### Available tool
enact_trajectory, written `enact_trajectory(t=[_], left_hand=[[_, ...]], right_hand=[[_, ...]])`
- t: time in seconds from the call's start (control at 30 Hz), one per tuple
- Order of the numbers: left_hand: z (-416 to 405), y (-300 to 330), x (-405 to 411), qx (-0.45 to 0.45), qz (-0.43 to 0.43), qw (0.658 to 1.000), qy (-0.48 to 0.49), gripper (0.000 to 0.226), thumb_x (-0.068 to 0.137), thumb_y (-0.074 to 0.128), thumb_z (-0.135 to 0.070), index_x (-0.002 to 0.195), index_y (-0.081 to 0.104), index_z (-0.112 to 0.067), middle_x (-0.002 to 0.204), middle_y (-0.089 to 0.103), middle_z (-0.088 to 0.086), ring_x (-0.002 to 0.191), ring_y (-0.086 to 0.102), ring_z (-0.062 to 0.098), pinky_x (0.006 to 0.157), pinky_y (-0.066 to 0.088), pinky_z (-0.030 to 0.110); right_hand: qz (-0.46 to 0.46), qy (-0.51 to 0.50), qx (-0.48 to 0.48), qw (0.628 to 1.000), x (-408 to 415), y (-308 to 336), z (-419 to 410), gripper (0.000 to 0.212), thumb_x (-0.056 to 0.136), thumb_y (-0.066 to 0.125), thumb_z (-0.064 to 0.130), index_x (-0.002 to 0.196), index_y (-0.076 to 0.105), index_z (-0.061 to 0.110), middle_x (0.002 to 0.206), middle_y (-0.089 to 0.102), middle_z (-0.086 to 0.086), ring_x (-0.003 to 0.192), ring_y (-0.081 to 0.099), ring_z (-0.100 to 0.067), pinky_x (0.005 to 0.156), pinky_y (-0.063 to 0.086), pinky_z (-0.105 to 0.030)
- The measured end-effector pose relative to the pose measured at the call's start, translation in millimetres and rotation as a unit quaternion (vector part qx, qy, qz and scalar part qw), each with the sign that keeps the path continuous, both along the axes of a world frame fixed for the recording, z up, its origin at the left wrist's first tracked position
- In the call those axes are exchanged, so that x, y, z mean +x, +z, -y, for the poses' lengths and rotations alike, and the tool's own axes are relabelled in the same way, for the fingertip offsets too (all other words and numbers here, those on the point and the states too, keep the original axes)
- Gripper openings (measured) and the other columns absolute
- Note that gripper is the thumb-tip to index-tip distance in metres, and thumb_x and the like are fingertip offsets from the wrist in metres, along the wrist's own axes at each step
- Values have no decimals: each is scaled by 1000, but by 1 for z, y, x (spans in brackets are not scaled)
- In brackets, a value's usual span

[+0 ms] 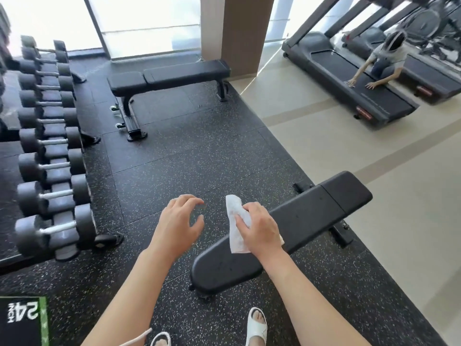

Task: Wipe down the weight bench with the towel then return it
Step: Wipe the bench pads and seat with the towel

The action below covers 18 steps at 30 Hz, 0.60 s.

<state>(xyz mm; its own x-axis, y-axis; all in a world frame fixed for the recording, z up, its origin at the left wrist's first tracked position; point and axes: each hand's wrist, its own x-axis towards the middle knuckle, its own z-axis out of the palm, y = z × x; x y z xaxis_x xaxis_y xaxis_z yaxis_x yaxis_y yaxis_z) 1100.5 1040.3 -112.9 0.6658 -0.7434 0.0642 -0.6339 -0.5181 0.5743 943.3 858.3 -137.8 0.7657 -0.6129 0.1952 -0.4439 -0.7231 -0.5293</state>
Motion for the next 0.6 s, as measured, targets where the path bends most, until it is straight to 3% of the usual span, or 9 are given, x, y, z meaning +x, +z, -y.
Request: enact_trajectory(t=[0.27,0.6], left_hand=[[52,-10,-63,25,-14,993,113,36,94,69,-25,130,65,-20,134,60,-2,123,53,23,108,45,43],[44,-16,-102,43,-23,987,154,37,95,66,-29,132,62,-24,135,58,-6,124,52,20,109,46,46]], right_hand=[[10,108,3,994,-19,-15,84,20,97,66,32,103,61,14,94,62,3,84,57,-18,68,44,-31],[-20,146,44,988,-45,-31,84,19,98,62,35,100,60,16,93,60,5,83,54,-15,68,41,-31]])
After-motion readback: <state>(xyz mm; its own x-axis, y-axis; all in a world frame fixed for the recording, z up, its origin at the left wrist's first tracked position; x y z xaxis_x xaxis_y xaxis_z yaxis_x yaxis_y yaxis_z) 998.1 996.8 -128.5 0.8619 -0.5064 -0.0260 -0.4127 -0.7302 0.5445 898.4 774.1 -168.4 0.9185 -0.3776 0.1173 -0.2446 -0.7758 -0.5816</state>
